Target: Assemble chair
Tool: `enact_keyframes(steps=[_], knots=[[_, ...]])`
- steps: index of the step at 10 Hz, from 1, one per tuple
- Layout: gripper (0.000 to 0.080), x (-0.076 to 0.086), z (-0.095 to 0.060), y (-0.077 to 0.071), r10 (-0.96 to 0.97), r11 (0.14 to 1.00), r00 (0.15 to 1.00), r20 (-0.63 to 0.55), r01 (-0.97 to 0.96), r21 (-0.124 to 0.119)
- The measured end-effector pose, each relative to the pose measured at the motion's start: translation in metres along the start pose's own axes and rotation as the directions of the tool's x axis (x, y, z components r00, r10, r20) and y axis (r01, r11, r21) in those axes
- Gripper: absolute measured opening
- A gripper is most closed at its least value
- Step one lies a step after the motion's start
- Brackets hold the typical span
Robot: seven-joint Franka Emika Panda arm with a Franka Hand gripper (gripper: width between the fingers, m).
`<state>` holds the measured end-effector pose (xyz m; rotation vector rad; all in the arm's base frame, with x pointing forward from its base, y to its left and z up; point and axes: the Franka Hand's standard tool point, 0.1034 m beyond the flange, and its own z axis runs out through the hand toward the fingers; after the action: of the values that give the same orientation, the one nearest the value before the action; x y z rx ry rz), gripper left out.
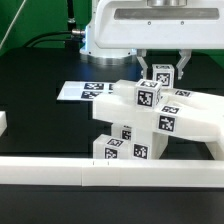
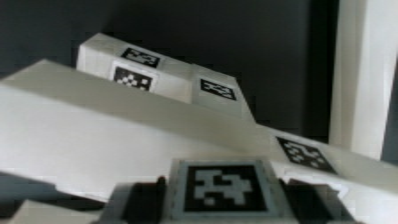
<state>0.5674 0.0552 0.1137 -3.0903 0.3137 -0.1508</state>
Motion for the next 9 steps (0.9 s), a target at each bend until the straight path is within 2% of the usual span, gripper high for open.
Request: enact_keyframes(steps=[7,9], knots=[[0.0284,-0.0005,0.0001,-0.0020,0.401,0.916,0.916,0.004,-0.401,0.008],[0.0284,-0.0005,0.0000,-0.0031,0.540,0.842,0.842,0.011,-0.540,0.015]])
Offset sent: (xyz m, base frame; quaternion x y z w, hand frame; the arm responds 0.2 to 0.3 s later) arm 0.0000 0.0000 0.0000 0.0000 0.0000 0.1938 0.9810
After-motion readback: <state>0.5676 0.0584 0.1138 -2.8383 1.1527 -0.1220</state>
